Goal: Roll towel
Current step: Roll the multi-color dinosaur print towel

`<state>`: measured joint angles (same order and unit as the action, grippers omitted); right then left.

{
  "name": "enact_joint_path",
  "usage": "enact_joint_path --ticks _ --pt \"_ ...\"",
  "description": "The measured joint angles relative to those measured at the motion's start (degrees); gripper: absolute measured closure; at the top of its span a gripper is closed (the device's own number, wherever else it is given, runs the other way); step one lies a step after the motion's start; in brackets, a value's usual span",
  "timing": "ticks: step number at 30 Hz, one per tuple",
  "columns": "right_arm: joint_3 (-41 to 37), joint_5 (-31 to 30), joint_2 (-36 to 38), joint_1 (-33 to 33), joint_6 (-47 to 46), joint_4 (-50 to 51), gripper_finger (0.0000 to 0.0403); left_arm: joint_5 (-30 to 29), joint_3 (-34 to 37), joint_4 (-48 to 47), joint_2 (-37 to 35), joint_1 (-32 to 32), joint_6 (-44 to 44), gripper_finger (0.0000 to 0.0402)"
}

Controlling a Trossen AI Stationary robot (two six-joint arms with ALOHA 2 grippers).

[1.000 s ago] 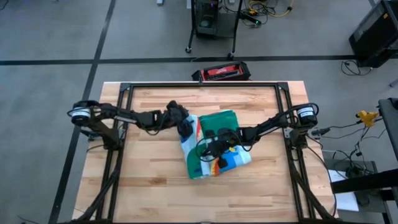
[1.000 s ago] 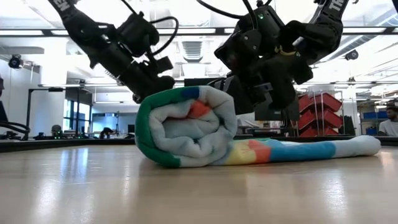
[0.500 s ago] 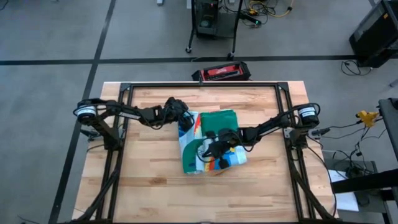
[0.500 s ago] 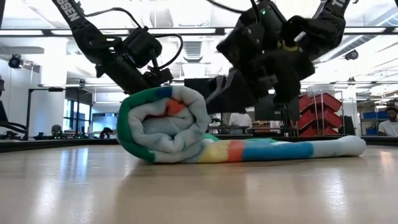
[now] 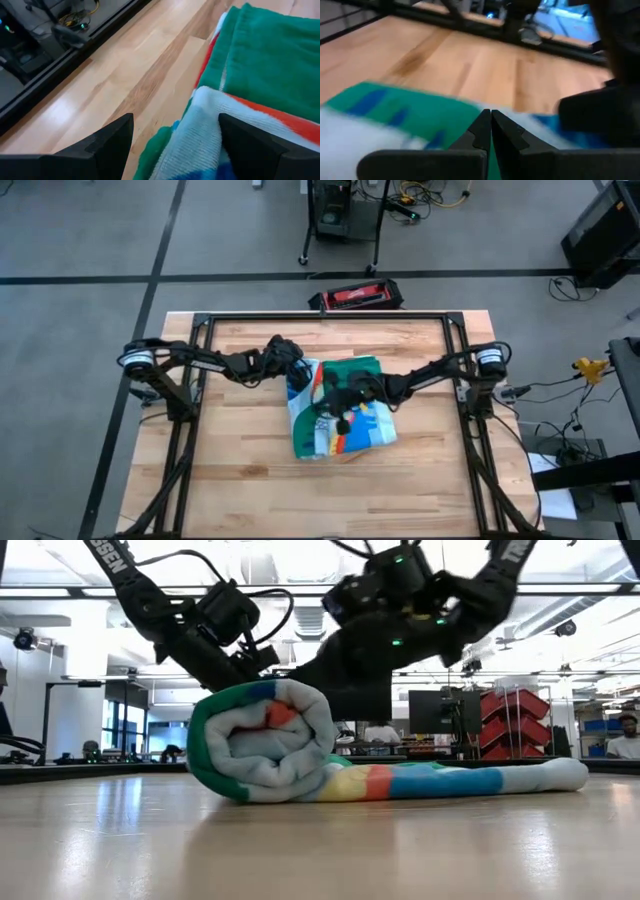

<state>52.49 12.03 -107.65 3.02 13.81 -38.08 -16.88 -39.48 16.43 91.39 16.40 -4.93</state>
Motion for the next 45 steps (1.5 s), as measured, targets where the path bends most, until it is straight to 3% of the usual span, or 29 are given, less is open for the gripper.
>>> enact_joint_path --ticks 13,18,21,23,25,28,33,39,45 --pt "2.2 2.5 -7.0 4.9 -3.3 -0.2 0.0403 1.4 -0.1 -5.2 -8.4 -0.2 7.7 0.0128" --pt "2.2 2.6 -6.7 5.0 -2.8 0.1 0.0403 5.0 -0.1 -20.7 -16.7 -3.1 7.6 0.0128" --pt "2.2 2.6 -6.5 5.0 -2.7 0.3 0.0403 5.9 0.2 -33.9 -20.4 -6.9 2.6 0.0128" --pt "2.2 2.6 -6.5 5.0 -2.7 0.8 0.0403 5.9 2.3 -37.4 -21.9 -10.1 -1.1 0.0128" --pt "2.2 2.5 -6.5 5.0 -2.8 1.0 0.0403 8.1 6.3 -34.1 -22.7 -13.1 -3.1 0.0128" --pt "2.2 2.5 -6.4 5.0 -2.9 1.4 0.0403 11.2 14.1 -19.2 -22.7 -16.2 -4.4 0.0128" --pt "2.2 2.5 -6.4 5.0 -5.0 1.6 0.0403 4.7 23.4 -1.4 -21.2 -16.0 -1.9 0.0128" --pt "2.2 2.5 -6.4 5.0 -4.8 1.7 0.0403 5.4 25.5 6.4 -16.5 -15.5 0.4 0.0128" --pt "2.1 1.9 -3.7 4.8 -3.4 3.5 0.0403 6.8 25.4 20.4 -5.0 -15.5 1.9 0.0128"
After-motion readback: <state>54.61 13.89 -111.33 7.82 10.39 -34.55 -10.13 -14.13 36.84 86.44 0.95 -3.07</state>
